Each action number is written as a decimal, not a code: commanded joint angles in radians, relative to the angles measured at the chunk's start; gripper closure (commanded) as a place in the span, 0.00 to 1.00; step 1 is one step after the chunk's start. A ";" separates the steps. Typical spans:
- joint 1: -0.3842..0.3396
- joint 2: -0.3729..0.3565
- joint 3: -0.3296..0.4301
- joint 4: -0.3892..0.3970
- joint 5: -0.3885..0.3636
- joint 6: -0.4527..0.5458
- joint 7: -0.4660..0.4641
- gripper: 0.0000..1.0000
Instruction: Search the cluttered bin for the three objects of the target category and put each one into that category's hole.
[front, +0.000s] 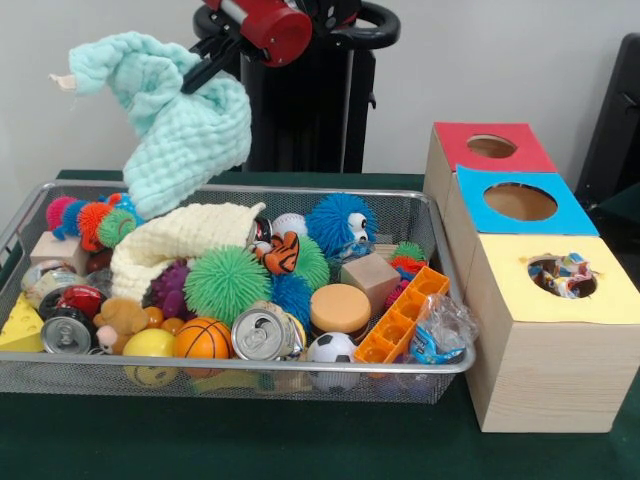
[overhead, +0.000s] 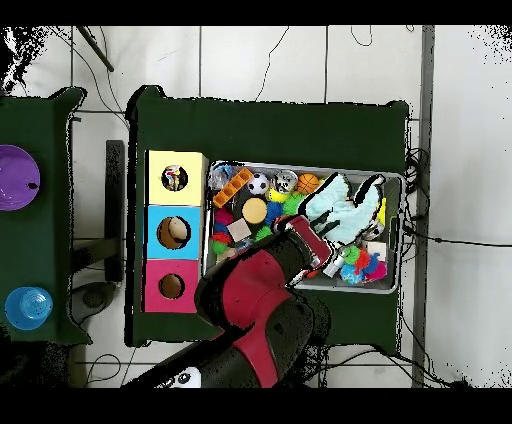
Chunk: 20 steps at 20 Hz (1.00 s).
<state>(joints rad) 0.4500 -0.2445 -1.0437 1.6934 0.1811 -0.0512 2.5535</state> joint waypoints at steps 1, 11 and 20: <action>-0.011 0.017 0.068 -0.072 0.050 -0.066 0.110 1.00; -0.012 0.016 0.073 -0.073 0.046 -0.060 0.107 1.00; -0.015 0.010 0.078 -0.073 0.041 -0.057 0.103 1.00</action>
<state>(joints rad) 0.4500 -0.2445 -1.0437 1.6934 0.1811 -0.0512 2.5535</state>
